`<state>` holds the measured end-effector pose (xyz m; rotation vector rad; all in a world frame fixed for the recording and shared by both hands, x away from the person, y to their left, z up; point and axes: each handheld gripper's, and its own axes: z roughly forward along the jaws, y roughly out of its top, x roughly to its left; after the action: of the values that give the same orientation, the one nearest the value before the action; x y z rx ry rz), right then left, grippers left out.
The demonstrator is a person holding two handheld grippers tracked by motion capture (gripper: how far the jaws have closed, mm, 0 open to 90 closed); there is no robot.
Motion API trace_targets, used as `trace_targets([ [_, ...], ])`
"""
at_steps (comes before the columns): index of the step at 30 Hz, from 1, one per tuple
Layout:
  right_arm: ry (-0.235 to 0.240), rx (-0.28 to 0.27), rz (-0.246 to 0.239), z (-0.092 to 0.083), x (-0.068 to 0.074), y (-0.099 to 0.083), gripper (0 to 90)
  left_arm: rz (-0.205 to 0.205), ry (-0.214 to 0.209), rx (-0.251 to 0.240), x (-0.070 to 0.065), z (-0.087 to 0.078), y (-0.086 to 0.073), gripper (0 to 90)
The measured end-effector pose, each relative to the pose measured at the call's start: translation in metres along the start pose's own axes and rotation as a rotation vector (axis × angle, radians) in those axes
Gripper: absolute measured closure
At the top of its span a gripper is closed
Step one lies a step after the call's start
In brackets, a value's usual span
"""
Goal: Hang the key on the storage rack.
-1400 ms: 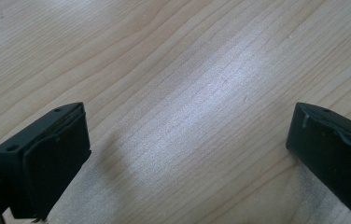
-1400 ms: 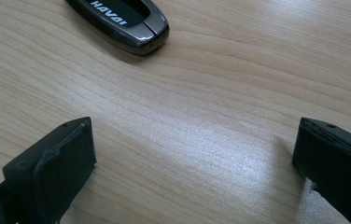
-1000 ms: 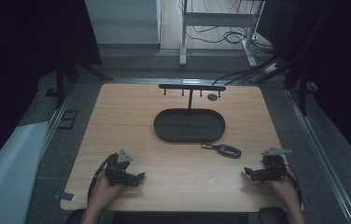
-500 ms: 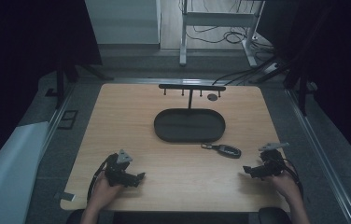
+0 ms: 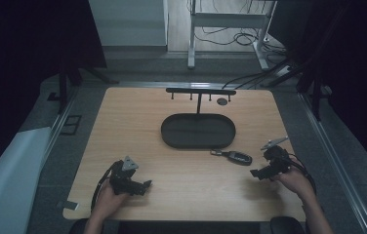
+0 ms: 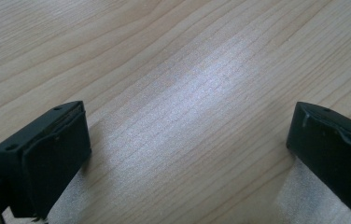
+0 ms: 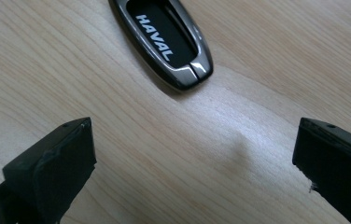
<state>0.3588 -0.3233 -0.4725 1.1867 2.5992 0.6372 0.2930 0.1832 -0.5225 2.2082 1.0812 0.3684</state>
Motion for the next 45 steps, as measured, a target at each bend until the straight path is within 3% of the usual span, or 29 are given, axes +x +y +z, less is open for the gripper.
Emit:
trace_targets([
  [5,0.016,0.06,-0.028,0.003,0.0,0.011,2.5,-0.001,0.0,-0.001,0.0,0.0,0.0,0.0],
  [6,0.023,0.098,-0.048,0.005,0.0,0.016,3.8,0.0,0.0,-0.001,0.0,0.0,0.0,0.0],
  [9,0.015,0.139,-0.072,0.007,0.0,0.024,5.3,0.0,0.0,0.0,0.0,0.0,0.0,0.0],
  [21,-0.005,0.245,-0.14,0.017,0.002,0.056,9.7,-0.001,0.0,0.0,0.0,0.0,0.0,0.0],
  [31,0.062,0.299,-0.2,0.026,0.004,0.078,13.3,0.0,0.0,0.0,0.0,0.0,0.0,0.0],
  [34,0.057,0.313,-0.236,0.028,0.006,0.083,16.9,0.0,0.0,0.003,0.0,0.0,0.0,0.0],
  [38,0.059,0.341,-0.321,0.033,0.01,0.09,27.4,0.001,0.0,0.001,0.0,0.0,0.0,0.0],
  [45,0.069,0.394,-0.396,0.043,0.015,0.1,33.8,0.001,0.0,0.0,0.0,0.0,0.0,0.0],
])
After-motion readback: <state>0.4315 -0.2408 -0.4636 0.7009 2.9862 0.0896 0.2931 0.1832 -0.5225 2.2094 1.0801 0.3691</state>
